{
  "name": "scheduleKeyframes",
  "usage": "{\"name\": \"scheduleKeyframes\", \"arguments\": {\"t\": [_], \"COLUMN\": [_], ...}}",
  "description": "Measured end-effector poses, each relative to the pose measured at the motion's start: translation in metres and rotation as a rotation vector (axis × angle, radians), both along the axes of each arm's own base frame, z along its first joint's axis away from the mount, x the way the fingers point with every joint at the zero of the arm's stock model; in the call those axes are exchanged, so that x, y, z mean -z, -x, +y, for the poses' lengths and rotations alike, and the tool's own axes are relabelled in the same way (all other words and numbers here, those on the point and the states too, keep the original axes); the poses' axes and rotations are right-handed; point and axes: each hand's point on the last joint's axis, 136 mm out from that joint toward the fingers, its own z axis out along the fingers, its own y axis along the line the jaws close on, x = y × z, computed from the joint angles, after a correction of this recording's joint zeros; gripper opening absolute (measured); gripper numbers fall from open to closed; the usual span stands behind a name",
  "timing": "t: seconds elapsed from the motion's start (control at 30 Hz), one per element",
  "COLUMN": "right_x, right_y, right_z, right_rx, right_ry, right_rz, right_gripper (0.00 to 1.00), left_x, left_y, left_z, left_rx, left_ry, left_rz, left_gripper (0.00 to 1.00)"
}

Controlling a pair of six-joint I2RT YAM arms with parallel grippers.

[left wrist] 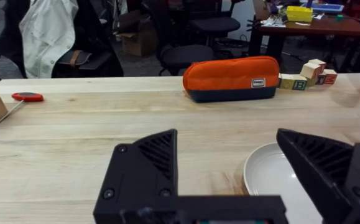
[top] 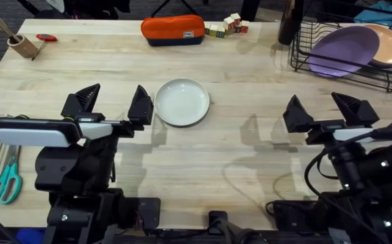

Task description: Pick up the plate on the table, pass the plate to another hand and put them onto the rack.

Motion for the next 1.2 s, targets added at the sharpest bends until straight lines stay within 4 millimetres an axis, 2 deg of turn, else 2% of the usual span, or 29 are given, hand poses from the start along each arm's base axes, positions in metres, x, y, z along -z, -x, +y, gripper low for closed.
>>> {"name": "scheduleKeyframes", "arguments": {"t": [0.57,0.73,0.87,1.0,1.2], "right_x": [0.002,0.003,-0.006,-0.037,-0.074], "right_y": [0.001,0.007,0.015,0.016,0.0], "right_z": [-0.004,-0.006,-0.008,-0.008,-0.008], "right_rx": [0.021,0.032,0.04,0.039,0.031], "right_ry": [0.021,0.026,0.037,0.057,0.088], "right_rz": [0.013,0.074,0.138,0.155,0.232], "right_gripper": [0.995,0.994,0.994,0.994,0.994], "left_x": [0.001,0.003,-0.024,-0.058,-0.091], "left_y": [0.0,0.006,0.016,0.02,0.004], "left_z": [0.0,0.0,0.0,0.0,0.0], "left_rx": [0.0,0.0,-0.001,-0.002,-0.004], "left_ry": [0.003,0.02,0.026,0.027,0.028], "left_rz": [0.004,0.08,0.102,0.123,0.219], "left_gripper": [0.993,0.993,0.994,0.994,0.994]}}
